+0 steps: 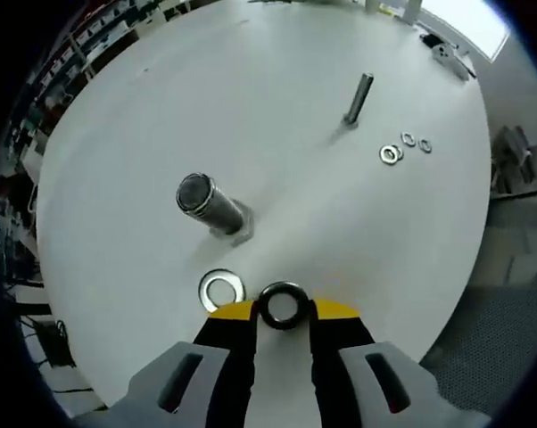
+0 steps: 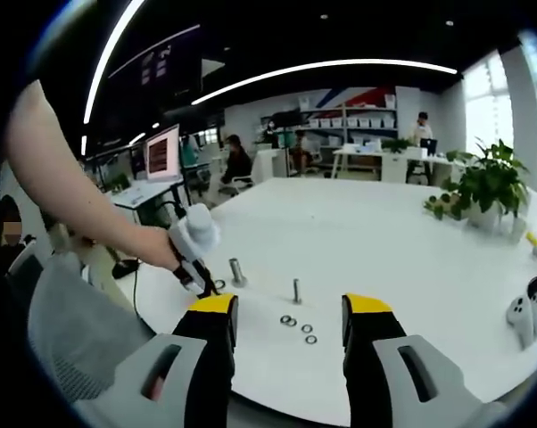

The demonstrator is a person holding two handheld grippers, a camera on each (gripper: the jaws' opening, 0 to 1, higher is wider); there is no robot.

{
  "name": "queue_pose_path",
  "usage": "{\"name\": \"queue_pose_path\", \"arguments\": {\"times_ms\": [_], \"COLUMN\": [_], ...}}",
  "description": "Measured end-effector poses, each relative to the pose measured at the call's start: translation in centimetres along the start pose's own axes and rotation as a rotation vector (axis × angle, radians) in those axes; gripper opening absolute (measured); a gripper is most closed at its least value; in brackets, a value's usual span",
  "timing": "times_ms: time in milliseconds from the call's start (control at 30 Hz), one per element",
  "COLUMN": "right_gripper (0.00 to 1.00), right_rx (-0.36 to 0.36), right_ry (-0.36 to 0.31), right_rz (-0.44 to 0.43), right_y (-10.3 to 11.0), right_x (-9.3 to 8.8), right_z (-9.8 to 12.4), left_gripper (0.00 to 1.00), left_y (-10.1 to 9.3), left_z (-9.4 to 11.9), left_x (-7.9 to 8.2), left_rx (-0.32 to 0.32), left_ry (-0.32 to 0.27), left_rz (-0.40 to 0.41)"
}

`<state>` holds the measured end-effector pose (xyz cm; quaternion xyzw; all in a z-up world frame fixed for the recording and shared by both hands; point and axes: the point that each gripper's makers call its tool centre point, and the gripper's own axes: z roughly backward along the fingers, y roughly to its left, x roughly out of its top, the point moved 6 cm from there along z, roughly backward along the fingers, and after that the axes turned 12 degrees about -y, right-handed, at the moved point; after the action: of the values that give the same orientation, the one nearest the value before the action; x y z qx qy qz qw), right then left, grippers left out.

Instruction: Place the washer onto the threaded stud by aligning its center hole with the stud, sliding it down to the base, and recovering from edge contact or off-axis alignment until the washer reaches the visible bottom stop.

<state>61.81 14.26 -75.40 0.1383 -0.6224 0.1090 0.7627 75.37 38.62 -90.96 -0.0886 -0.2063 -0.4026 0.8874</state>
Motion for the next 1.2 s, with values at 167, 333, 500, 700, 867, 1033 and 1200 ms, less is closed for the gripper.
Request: {"name": "queue_pose_path", "arguments": {"times_ms": [167, 333, 500, 700, 867, 1033, 1200], "right_gripper": [0.48, 0.48, 0.49, 0.49, 0.49, 0.49, 0.49], "right_rx": [0.006, 0.003, 0.005, 0.003, 0.005, 0.008, 0.019], "right_ry": [0.003, 0.005, 0.003, 0.009, 0.009, 0.011, 0.015], "right_rz": [0.006, 0.000, 0.000, -0.003, 0.001, -0.007, -0.005], "right_y": [0.09, 0.03, 0.08, 0.04, 0.08, 0.08, 0.21], "right_x": [-0.01, -0.05, -0.04, -0.11, -0.06, -0.10, -0.15], "right_z": [-0.02, -0.02, -0.02, -0.05, -0.03, -0.04, -0.14], "left_gripper": [0.20, 0.20, 0.19, 0.19, 0.19, 0.19, 0.19], "left_y": [0.07, 0.10, -0.03, -0.19, -0.07, -0.45, -0.57], "left_z": [-0.04, -0.01, 0.07, 0.15, 0.07, 0.27, 0.66], "left_x": [-0.03, -0.19, -0.45, -0.69, -0.51, -0.54, -0.33], "left_rx": [-0.003, 0.005, 0.010, 0.007, 0.011, 0.013, 0.014], "left_ry": [0.002, -0.011, -0.038, -0.051, -0.054, -0.060, -0.084], "left_rz": [0.007, 0.020, 0.020, -0.017, -0.036, -0.052, -0.057]}}
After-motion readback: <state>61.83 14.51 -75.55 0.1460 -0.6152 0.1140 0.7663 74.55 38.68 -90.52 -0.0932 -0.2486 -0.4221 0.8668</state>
